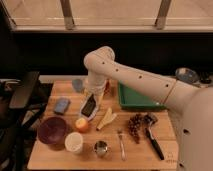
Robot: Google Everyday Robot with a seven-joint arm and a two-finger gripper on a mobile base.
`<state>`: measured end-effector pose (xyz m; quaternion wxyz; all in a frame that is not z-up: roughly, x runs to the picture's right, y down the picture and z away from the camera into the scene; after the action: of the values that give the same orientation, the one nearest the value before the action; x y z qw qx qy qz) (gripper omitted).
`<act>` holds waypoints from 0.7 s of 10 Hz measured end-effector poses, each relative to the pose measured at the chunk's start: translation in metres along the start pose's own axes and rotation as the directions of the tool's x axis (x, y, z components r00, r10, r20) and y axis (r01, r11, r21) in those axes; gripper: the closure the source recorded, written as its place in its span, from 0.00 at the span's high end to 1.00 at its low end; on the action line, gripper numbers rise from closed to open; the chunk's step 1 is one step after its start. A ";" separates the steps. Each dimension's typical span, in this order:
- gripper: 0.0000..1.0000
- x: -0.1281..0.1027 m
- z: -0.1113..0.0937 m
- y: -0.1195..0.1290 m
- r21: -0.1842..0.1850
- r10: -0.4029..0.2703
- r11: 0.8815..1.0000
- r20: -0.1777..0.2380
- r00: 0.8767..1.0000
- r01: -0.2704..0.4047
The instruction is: Place eraser in paper cup
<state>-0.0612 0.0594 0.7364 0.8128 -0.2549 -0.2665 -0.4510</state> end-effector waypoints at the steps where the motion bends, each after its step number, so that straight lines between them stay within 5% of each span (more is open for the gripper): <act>1: 0.00 -0.001 0.000 0.000 0.000 -0.004 1.000 -0.003 1.000 0.004; 3: 0.00 -0.017 0.003 0.005 -0.009 -0.019 1.000 -0.007 1.000 0.019; 7: 0.00 -0.089 0.019 0.026 -0.011 -0.067 0.998 0.014 0.998 0.067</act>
<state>-0.0829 0.1373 0.6867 0.7941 -0.2533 -0.2777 -0.4777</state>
